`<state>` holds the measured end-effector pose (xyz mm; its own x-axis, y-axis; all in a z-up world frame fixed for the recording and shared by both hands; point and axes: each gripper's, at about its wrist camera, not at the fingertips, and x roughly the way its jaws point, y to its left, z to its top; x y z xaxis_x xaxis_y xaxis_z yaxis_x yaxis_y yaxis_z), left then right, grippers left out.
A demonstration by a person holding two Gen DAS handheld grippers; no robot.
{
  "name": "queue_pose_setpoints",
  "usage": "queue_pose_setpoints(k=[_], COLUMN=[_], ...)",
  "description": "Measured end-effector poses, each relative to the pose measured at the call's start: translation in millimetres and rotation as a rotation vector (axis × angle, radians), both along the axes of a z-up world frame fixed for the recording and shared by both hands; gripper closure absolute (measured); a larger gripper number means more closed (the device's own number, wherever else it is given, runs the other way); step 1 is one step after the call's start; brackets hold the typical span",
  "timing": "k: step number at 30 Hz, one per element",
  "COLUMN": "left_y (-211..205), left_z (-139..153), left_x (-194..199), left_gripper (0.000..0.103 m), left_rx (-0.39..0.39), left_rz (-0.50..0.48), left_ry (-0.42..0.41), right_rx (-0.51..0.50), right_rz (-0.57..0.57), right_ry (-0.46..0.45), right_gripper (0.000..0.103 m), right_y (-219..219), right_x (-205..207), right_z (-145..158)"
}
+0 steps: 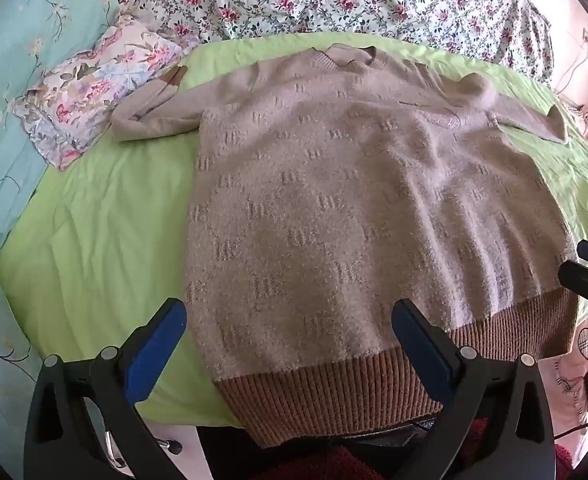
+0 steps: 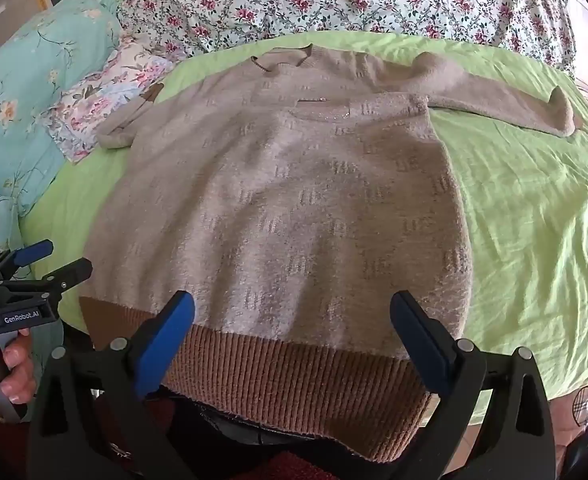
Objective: Fold small clothes
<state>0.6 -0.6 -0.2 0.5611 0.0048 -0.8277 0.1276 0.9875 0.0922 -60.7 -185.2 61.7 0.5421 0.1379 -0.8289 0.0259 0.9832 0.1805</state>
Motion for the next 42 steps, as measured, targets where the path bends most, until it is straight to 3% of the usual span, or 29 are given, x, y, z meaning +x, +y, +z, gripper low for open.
queue_pose_setpoints(k=[16,26,29,35,37,42], left_y=[-1,-2,-2,-3,-4,-5], left_z=[0,4,6,9,8,10], left_x=[1,1,0,-1,-1,0], left_gripper=[0.0,0.0,0.0,0.0,0.0,0.0], left_rx=[-0.008,-0.028,-0.033,-0.032,-0.021,-0.036], left_rz=[-0.009,-0.016,-0.018,-0.023,-0.025,-0.033], left_ry=[-0.01,-0.028,-0.035,-0.044,-0.042,-0.056], right_rx=[0.003,0.006,0.013,0.072,0.145,0.041], right_rz=[0.001,-0.009,0.0,-0.021,-0.022,-0.026], right_ry=[-0.004,0.06,-0.011,0.112,0.142,0.098], right_gripper=[0.005,0.005,0.005,0.005,0.005,0.005], right_y=[4,1,0,0,-2,-2], right_x=[2,4,2,3,4,4], right_z=[8,-4,-1,2,4,1])
